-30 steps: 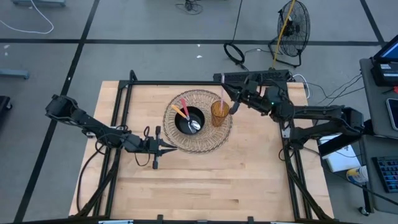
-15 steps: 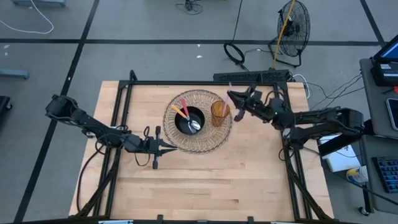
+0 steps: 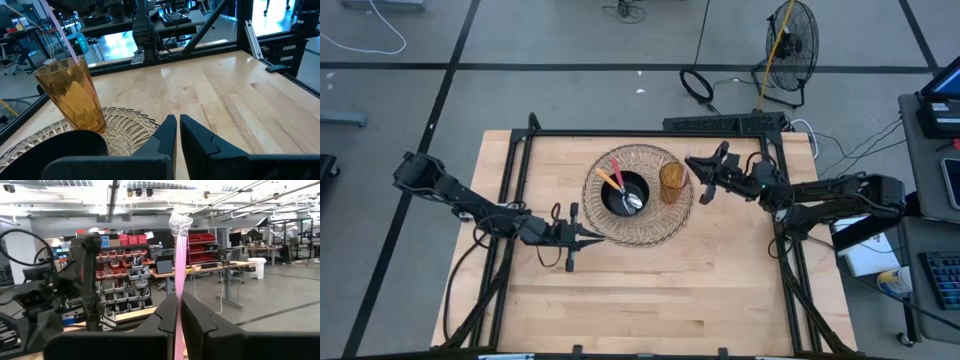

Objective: Pick & Place Utensil
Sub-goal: Put the pink straw into the orange cup on the woven mat

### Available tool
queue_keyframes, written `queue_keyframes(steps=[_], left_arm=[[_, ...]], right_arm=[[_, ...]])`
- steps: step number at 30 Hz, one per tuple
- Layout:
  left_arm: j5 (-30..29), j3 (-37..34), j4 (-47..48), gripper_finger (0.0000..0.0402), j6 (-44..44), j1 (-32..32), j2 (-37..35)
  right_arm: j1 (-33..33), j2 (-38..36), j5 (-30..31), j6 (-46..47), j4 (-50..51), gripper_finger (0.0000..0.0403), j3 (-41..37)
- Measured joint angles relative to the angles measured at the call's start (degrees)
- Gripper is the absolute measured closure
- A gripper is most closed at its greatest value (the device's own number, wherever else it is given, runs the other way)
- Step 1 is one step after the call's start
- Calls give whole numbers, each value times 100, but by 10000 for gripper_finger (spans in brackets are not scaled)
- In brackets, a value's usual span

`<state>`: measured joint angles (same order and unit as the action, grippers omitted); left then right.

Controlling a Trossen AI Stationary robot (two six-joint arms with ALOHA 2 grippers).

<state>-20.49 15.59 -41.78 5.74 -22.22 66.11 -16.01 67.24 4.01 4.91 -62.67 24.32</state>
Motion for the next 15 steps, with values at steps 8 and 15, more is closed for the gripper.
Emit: queue_keyframes(steps=[8,15], left_arm=[[0,0,0,378,0,0,0],[0,0,0,378,0,0,0]], right_arm=[[0,0,17,42,11,390,0],[0,0,18,35,13,354,0]])
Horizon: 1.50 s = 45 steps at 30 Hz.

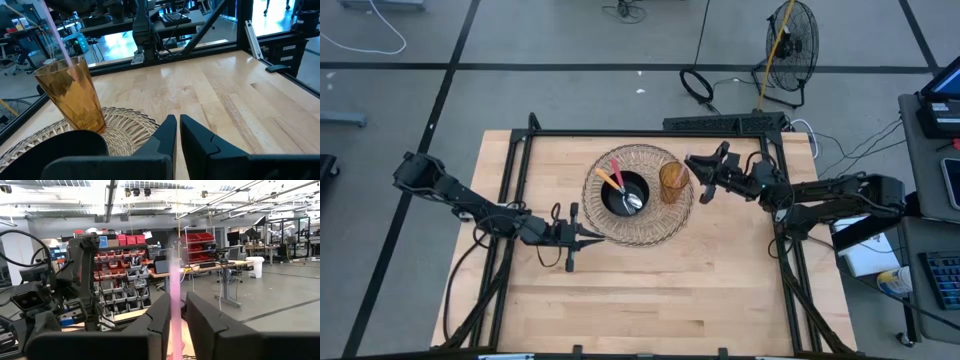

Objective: Pick & Place Utensil
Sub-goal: Put the pink straw into the orange cup on the woven mat, then return to Home Position

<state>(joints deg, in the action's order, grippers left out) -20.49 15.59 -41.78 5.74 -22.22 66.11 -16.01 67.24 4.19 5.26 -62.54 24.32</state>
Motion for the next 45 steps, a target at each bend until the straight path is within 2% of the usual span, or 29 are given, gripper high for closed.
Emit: queue_keyframes(steps=[6,14,21,26,34,40,45], left_arm=[[0,0,0,378,0,0,0],[0,0,0,378,15,0,0],[-5,0,2,378,17,0,0],[-61,-2,-76,378,170,0,0],[-61,-2,-810,378,495,0,0],[-63,-2,-980,378,623,18,0],[-56,1,-1805,378,576,325,-17]], right_arm=[[0,0,0,2,2,318,0],[0,-71,-11,-196,-203,291,0],[-7,-687,-155,-452,-107,276,127],[-9,-1308,-523,-509,573,275,298],[-4,-2488,-1015,-510,2027,275,345],[-2,-3581,-1042,-602,3247,275,345],[0,-4261,-1051,-487,4402,275,345]])
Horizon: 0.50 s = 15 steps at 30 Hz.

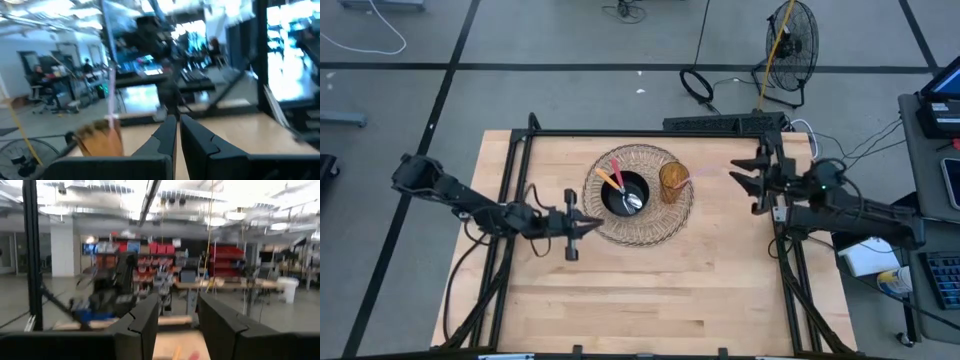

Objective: Pick & Place Utensil
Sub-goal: Return to Home Position

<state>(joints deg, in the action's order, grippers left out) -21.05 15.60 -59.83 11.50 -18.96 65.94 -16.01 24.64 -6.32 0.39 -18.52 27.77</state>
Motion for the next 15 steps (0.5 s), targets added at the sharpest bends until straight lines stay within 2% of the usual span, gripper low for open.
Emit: queue_keyframes(steps=[2,4,6,9,15], left_arm=[[143,51,-128,378,-50,223,-1],[556,134,-95,378,-132,520,-1],[1150,260,23,378,-280,858,22],[1835,456,291,378,-429,1329,138],[1992,336,312,378,-312,1928,28]], right_arm=[[0,-114,-157,46,438,275,0],[13,-130,-557,18,651,275,-33],[93,-120,-878,15,592,275,-161],[297,-48,-887,-29,277,275,-458],[653,-14,-874,-213,-643,275,-1278]])
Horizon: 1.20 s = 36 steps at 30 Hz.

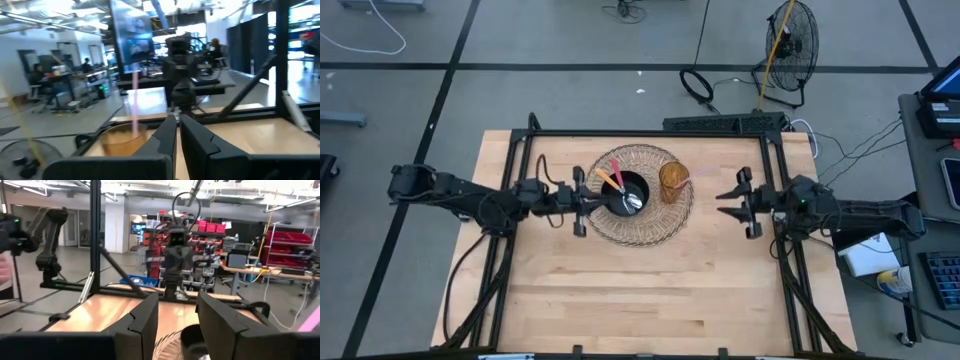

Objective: Pick & Place Utensil
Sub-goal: Return to Home Position

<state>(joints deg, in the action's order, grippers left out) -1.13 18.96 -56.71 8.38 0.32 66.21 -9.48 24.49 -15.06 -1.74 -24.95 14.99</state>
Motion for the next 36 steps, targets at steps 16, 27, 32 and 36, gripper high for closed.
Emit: queue_keyframes(steps=[16,27,32,36], left_arm=[[-590,-1830,25,378,-282,68,-1995],[-668,-1812,1008,378,-443,68,-2344],[-854,-1812,1378,378,-405,68,-2748],[-946,-1812,1695,378,-311,68,-3173]], right_arm=[[69,-335,441,47,116,275,-960],[138,-547,427,11,-125,275,-1286],[584,-535,439,-59,379,275,-1292],[1005,-629,845,-318,338,275,-1297]])
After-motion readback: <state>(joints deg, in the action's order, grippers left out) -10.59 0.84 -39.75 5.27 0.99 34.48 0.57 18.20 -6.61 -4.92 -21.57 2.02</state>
